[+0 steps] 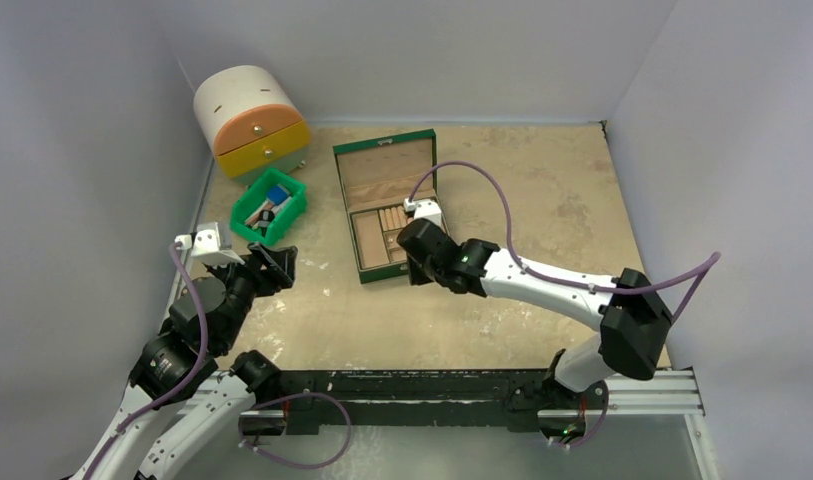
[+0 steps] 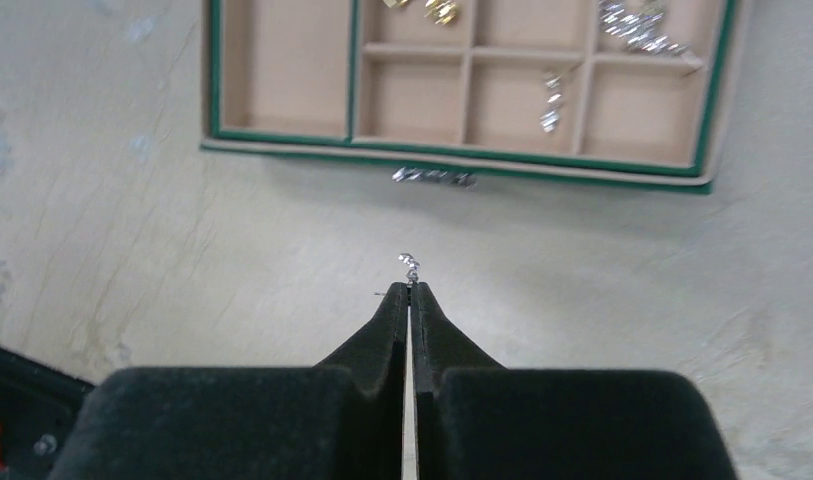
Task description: Organize the mixed jewelry
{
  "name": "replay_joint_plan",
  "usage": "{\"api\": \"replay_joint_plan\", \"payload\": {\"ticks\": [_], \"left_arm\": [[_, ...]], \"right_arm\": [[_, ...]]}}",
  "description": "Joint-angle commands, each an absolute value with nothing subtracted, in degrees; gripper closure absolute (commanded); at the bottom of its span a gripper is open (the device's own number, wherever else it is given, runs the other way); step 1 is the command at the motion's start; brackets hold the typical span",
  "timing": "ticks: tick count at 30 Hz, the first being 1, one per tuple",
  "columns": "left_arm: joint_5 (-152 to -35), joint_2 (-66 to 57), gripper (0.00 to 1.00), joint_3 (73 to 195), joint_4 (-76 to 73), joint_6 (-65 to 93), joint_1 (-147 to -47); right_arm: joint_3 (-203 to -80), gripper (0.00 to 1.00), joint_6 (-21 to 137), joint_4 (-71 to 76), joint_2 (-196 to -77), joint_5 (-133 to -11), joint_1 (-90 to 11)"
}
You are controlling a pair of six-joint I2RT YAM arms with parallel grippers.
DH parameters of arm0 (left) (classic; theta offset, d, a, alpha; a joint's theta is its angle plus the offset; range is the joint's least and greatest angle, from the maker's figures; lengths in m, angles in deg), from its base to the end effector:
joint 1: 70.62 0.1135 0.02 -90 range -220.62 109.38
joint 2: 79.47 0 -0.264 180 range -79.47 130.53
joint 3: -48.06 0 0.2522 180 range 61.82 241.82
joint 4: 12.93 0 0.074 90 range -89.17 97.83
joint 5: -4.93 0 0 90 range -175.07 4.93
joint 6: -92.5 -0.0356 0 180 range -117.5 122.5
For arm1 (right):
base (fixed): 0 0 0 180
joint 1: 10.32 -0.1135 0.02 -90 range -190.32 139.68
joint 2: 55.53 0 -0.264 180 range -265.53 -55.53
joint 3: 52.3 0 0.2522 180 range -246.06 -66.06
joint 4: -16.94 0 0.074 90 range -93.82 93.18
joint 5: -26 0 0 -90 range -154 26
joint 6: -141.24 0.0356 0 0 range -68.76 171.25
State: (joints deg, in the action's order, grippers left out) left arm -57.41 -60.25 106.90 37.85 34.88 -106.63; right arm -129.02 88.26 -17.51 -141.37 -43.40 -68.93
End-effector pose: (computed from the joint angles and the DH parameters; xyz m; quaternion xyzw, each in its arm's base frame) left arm 0.0651 -0.0269 0.3408 -0.1280 0.7545 -0.1938 0.6138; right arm 0.1813 0.2731 0.2629 -0.1001 0.9014 0.1770 0.3822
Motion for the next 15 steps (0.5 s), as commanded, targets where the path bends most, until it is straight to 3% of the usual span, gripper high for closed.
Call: {"api": "replay_joint_plan", "payload": {"ticks": [1,15], "left_arm": [[-57.65,-60.13,0.32,106.59,35.37,35.28,-106.11],[-57.48,-60.13,0.32,106.61,35.46,35.37,-105.87]], "right_arm": [[-132.27,1.00,82.81,-16.69,-141.67,-41.32,-64.79],[-136.09,1.00,80.76,-10.66,-151.14,-49.09,-55.20]]}}
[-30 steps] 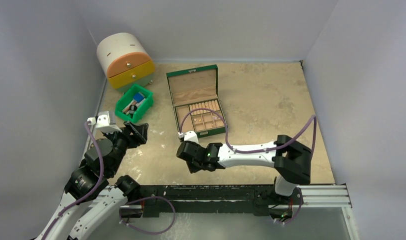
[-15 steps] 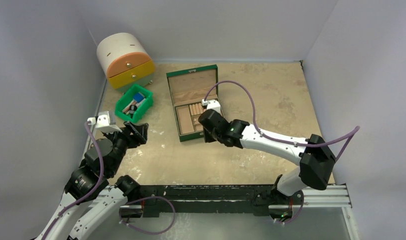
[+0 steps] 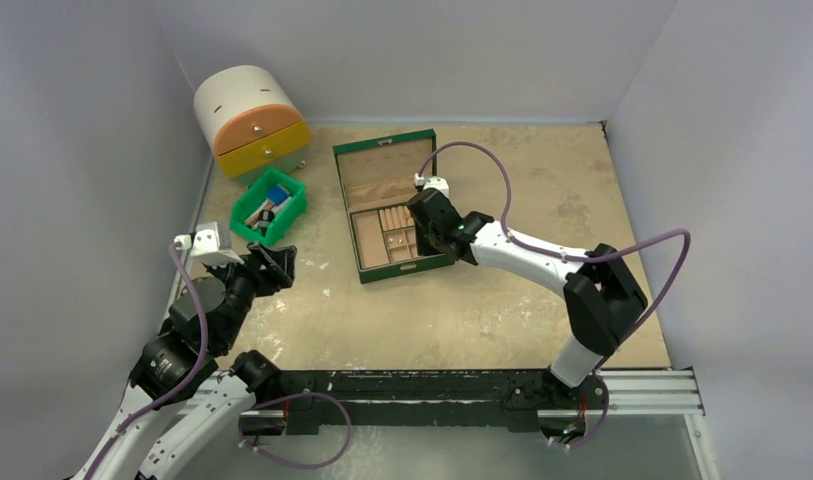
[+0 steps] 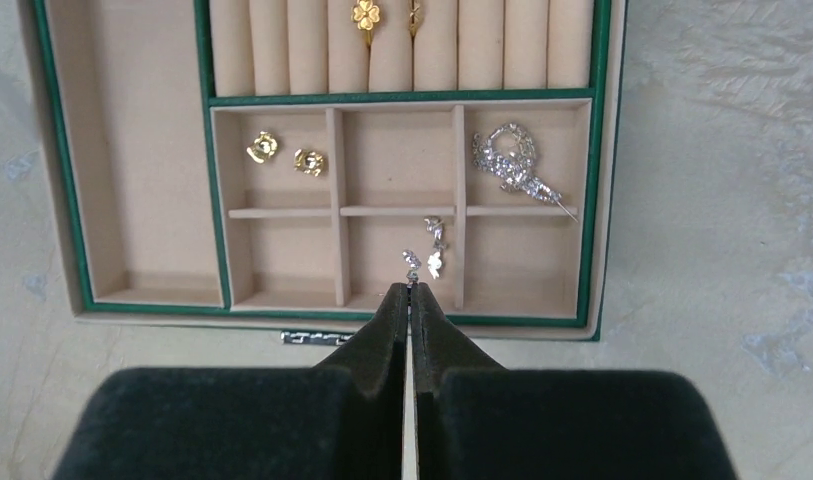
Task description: Organize the mixed jewelry
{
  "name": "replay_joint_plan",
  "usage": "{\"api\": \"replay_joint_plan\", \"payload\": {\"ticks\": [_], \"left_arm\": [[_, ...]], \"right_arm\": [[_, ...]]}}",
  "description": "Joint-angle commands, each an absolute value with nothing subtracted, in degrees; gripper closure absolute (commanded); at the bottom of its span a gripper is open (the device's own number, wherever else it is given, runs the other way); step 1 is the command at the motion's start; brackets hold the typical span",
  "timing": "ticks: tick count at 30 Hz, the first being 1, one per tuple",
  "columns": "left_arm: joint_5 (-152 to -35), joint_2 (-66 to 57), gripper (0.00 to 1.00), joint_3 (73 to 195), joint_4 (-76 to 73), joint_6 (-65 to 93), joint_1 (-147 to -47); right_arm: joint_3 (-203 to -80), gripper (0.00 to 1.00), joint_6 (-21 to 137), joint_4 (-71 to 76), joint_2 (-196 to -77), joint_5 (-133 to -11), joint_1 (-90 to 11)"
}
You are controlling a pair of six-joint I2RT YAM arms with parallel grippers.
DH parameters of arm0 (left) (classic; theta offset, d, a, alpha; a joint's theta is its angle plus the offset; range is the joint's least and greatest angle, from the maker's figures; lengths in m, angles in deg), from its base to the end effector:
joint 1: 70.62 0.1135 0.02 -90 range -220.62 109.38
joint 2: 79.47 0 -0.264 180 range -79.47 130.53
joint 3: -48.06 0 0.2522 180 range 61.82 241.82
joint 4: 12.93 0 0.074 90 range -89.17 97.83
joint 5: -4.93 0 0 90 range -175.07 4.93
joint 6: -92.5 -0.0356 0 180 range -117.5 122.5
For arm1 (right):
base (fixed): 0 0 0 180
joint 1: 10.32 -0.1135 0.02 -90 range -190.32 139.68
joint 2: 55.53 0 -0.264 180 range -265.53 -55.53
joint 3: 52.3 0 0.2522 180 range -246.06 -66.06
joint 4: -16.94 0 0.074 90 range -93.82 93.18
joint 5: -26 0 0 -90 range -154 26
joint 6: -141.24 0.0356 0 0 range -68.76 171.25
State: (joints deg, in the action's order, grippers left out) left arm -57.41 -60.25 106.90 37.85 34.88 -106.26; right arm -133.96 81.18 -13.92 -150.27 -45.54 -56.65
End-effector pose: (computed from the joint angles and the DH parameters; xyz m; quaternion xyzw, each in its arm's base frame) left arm 0.0653 -0.0265 0.3408 -0.1304 0.7541 -0.1918 0.6144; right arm 0.2602 0.2563 0.2447 -0.0674 0.9081 0.1223 0.3949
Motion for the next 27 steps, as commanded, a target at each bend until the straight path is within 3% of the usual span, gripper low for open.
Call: {"api": "replay_joint_plan", "payload": {"ticks": [1,16,27], "left_arm": [[-57.40,-60.20,0.32,106.58,35.46,35.37,-105.86],[-57.47,-60.13,0.32,106.59,35.46,35.39,-105.61],[-57.48,-60.14,0.32,106.60,35.44,35.37,-105.52]], "right_arm": [[-136.03,1.00,80.92,-10.07,-151.46,-49.61,-54.95],[-135.85,1.00,81.80,-9.30,-154.45,-51.84,-54.25],[-136.07,0.76,82.48,-9.74,-154.48,-50.43,-54.20]]}}
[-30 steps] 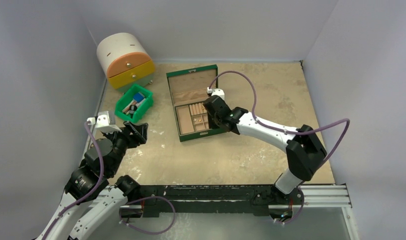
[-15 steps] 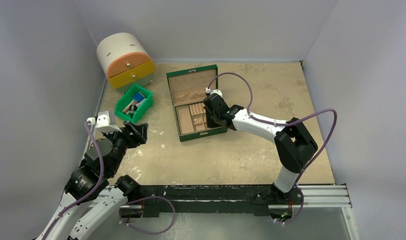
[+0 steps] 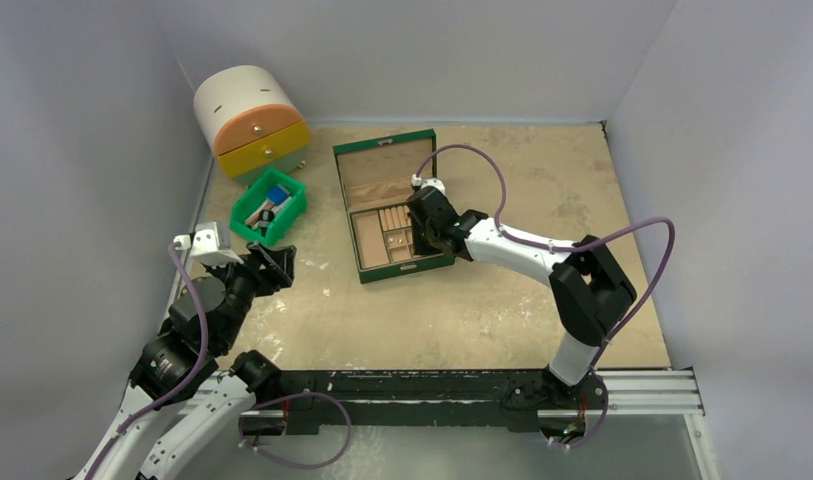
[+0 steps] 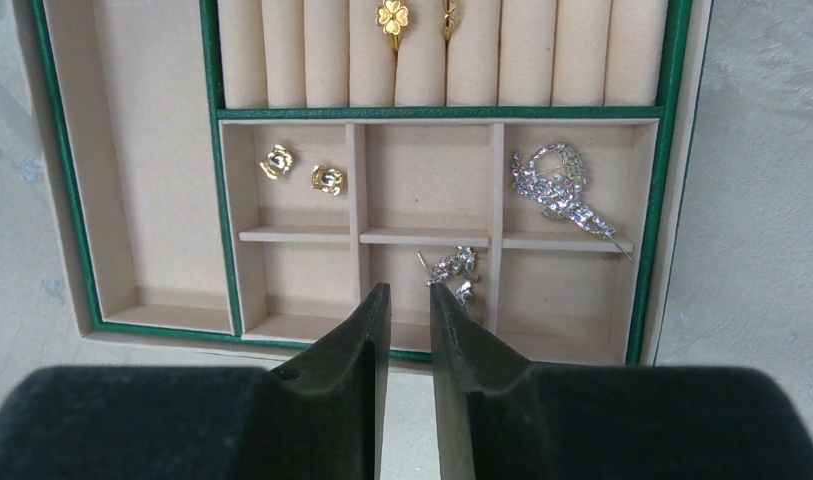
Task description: Organize the mixed jewelry
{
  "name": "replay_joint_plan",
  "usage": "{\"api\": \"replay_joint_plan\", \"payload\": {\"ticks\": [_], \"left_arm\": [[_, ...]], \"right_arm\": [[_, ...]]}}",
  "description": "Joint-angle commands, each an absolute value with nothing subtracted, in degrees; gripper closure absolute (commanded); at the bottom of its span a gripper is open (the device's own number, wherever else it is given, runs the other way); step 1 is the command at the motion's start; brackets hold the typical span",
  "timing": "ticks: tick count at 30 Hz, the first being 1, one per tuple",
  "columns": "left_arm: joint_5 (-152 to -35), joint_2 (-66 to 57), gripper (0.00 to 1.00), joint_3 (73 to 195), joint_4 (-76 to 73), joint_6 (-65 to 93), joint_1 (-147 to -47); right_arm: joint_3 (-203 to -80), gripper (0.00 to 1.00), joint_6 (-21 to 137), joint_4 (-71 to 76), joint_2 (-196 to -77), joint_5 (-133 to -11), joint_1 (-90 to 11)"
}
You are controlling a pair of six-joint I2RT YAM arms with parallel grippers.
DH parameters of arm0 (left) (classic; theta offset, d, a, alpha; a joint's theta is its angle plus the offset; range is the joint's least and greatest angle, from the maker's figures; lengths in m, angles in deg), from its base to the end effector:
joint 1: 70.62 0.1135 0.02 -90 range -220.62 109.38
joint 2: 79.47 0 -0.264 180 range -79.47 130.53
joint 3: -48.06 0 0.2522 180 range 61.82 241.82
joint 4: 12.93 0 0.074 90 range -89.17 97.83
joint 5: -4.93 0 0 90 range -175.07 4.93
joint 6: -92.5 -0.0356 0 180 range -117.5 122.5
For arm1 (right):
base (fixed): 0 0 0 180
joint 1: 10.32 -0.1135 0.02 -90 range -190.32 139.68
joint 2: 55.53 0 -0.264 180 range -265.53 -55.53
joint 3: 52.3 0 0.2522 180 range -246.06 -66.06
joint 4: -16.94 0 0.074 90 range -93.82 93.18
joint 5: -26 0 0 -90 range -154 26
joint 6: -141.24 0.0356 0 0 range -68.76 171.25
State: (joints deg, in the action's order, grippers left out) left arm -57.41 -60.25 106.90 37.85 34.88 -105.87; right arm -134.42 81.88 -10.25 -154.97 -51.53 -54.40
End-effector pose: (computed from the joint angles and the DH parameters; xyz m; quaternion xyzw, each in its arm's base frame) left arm 0.0655 -0.0260 0.3408 -0.1330 0.7537 -0.1897 0.6151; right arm 0.2795 0.2600 0.2226 -0.0656 0.9154 0.1536 0.3663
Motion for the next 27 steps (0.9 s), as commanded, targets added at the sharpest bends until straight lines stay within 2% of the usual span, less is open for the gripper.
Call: {"api": "replay_joint_plan", "payload": {"ticks": [1,11,19,23,24,25,26,27], "left_arm": [[-57.53,-60.13,0.32,106.59,35.44,35.36,-105.52],[-57.50,-60.20,0.32,106.57,35.46,35.36,-105.48],[-57.59,-60.01,0.32,106.58,35.37,35.37,-105.52],[-57.65,-60.13,0.32,106.57,35.37,35.27,-105.43],[-57.61,-60.20,0.32,106.61,35.37,35.28,-105.43],[-57.57,-60.31,0.32,106.63,35.37,35.28,-105.43],[-57.56,-60.38,0.32,106.57,35.37,35.35,-105.43],[-57.63,-60.51,0.32,106.56,35.42,35.37,-105.41]], "right_arm": [[-136.10,0.76,82.52,-9.81,-154.12,-50.11,-54.24],[-139.61,0.75,78.33,-11.03,-149.24,-46.09,-51.27],[-148.10,0.77,72.13,-11.37,-148.09,-44.12,-43.44],[-152.23,0.84,71.37,-9.89,-149.66,-45.52,-38.86],[-153.29,0.87,71.49,-9.45,-150.33,-46.45,-37.69],[-154.40,0.96,71.89,-9.17,-151.05,-47.60,-36.56],[-155.45,1.00,72.22,-9.06,-151.86,-49.04,-35.39],[-156.57,1.00,72.48,-8.77,-152.78,-50.39,-34.35]]}}
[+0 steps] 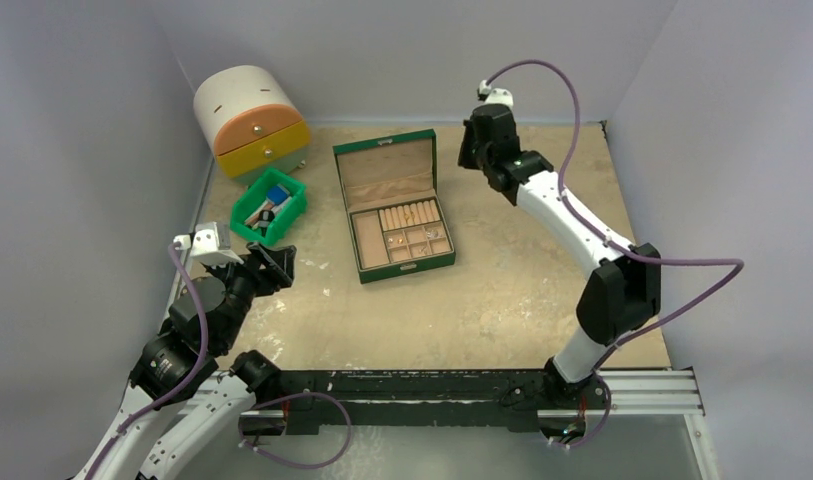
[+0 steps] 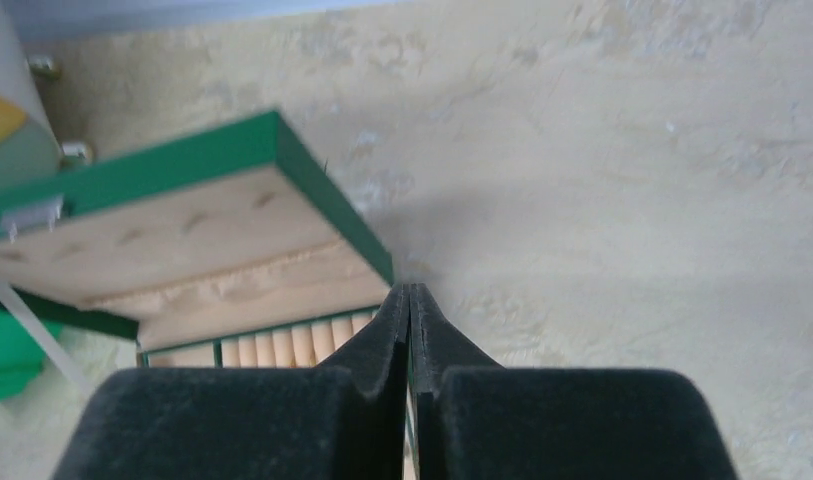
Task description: Organize the mixed jewelry
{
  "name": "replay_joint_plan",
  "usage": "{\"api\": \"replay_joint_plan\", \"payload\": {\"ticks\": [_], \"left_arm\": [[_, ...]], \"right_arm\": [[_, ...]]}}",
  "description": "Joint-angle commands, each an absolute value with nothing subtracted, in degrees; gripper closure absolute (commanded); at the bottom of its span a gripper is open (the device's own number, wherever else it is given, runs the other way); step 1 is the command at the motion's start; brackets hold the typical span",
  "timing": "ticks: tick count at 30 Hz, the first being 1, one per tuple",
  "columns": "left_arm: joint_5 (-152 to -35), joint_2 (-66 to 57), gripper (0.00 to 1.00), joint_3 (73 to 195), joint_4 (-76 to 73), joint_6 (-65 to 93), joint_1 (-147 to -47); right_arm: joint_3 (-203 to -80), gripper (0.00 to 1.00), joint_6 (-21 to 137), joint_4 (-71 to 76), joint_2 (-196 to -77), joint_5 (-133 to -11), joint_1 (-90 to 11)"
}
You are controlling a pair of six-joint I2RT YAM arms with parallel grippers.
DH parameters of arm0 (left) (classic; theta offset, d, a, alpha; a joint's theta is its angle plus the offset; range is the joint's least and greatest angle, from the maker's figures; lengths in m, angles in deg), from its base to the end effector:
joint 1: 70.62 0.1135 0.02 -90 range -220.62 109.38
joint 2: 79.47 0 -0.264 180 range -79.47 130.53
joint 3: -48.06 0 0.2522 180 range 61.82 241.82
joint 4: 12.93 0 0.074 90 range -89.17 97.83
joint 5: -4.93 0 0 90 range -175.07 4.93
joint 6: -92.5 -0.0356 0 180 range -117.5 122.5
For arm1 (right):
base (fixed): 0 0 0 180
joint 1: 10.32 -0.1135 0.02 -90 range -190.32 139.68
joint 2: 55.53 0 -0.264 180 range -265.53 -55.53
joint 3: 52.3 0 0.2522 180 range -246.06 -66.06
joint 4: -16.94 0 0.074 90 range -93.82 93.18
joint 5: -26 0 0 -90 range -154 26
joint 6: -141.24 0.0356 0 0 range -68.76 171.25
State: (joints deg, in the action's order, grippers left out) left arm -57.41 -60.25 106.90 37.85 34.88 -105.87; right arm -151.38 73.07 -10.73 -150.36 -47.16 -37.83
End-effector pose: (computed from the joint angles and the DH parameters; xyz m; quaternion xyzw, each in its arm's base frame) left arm 0.0655 -0.0260 0.3408 -0.1330 0.7537 -0.1897 0.6151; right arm 0.3532 0.1723 0.3523 0.0393 0.8299 0.1154 0.5445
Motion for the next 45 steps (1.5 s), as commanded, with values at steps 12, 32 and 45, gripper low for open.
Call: {"api": "replay_joint_plan", "payload": {"ticks": [12,32,45], "left_arm": [[-57.83,-60.74,0.32,106.63,35.28,35.28,-105.25],[-57.90,-61.32,0.32,106.52,35.28,35.28,-105.25],[-58.40,-61.20,0.32,106.41,35.11,35.12,-105.25]], "right_arm": [[-173.26,1.00,77.70,-10.23,-168.37,-67.89,-27.94],[-180.73,1.00,92.00,-1.51,-184.15,-101.98,-25.09],[-172.28,1.00,93.65,8.02,-179.36,-113.59,-24.99]]}}
